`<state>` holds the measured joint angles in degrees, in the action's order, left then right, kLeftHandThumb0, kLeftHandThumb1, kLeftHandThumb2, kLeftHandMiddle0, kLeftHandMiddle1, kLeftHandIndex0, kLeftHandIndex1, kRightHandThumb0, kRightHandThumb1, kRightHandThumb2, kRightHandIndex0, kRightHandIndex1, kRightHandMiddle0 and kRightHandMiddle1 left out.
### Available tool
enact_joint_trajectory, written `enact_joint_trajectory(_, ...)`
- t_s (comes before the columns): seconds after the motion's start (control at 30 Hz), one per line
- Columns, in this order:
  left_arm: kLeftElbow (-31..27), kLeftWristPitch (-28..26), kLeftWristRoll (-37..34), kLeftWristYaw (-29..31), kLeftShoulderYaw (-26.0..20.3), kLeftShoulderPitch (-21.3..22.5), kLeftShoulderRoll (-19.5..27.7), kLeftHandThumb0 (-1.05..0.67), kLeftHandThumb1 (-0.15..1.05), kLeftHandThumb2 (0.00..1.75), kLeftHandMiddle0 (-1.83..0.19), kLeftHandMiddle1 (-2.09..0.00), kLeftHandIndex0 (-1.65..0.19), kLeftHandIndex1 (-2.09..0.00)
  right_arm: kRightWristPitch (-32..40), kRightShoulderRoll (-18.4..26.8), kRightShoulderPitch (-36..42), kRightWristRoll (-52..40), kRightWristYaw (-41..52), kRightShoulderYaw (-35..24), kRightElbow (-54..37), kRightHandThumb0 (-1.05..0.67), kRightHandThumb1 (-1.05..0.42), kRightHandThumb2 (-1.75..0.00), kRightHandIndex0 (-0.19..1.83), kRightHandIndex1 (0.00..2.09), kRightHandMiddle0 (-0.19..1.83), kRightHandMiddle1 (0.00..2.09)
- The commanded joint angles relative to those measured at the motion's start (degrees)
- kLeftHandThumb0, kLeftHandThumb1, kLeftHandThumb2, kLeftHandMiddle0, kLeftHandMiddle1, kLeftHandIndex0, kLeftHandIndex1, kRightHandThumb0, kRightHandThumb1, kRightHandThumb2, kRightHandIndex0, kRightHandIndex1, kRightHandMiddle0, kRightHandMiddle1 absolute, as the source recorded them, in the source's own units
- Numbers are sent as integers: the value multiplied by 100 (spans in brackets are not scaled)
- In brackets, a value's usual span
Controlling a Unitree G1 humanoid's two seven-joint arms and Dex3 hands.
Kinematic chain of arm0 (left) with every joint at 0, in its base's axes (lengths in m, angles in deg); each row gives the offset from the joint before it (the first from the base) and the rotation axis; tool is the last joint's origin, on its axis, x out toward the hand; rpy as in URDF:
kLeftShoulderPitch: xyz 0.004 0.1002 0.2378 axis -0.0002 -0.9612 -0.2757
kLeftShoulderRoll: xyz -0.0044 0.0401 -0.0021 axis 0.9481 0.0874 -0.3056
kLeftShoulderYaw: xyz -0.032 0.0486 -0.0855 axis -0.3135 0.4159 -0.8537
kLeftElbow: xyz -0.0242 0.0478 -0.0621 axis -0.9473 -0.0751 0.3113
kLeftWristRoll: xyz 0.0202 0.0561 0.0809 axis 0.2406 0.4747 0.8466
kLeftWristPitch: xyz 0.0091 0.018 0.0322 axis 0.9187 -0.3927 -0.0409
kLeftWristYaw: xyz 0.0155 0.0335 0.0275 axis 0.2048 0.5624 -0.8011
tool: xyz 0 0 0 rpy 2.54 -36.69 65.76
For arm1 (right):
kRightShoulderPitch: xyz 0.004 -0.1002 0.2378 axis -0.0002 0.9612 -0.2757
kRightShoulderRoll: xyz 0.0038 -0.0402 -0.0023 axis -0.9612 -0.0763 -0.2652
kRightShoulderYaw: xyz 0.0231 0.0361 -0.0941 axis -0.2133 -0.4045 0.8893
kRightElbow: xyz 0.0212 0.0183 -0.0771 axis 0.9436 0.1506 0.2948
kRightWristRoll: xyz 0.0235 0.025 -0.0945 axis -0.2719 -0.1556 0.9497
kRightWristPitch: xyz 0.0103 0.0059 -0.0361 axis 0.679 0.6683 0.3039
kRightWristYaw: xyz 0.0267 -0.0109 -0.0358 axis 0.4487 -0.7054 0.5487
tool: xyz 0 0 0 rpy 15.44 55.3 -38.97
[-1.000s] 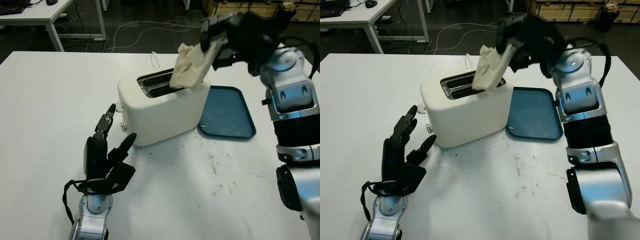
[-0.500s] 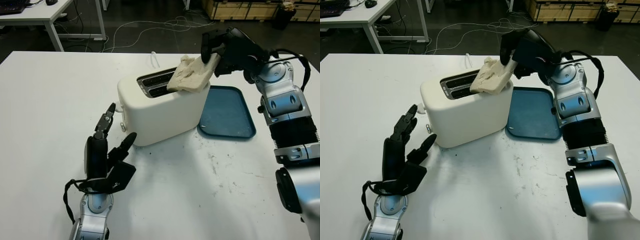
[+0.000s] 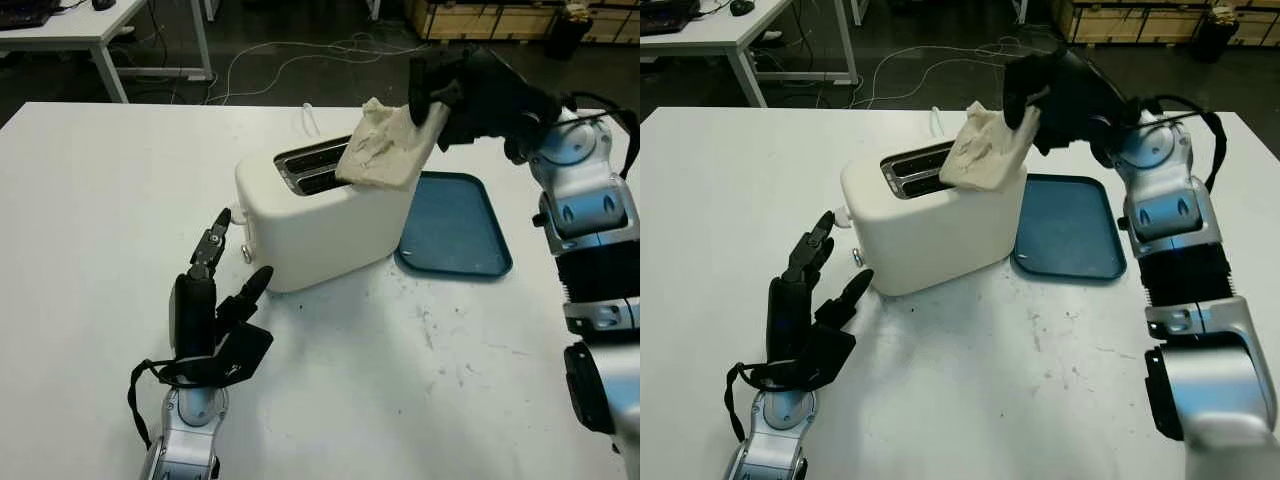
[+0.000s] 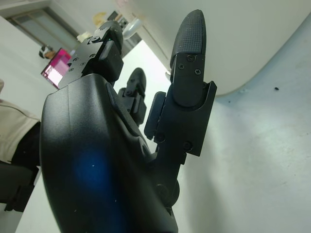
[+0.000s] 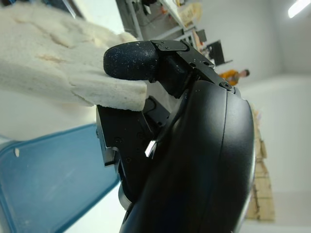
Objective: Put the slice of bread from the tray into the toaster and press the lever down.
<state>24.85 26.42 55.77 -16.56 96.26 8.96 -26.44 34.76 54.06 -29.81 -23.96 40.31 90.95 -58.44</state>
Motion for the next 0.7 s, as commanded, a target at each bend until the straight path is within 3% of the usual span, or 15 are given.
enact_joint_trajectory(0.0,-11,77,13,-50,1,-27,-8,-67,92,24,-46,-3,-35,0,-158,48,107,45,68,84,-139,-29,-92,-23,101,175,85,171)
enact_joint_trajectory(0.47,-83,78,71,-99,26,-118,-36,-66,92,24,-46,-4,-35,-1,-378,66,342,291,99,352,-155,-24,-92,-26,98,175,78,175)
enact_joint_trajectory(0.67,-69,67,53,-82,46,-128,-44,-66,92,24,-45,-3,-35,0,-67,-104,347,302,-2,313,-243,-28,-92,-25,99,175,80,174)
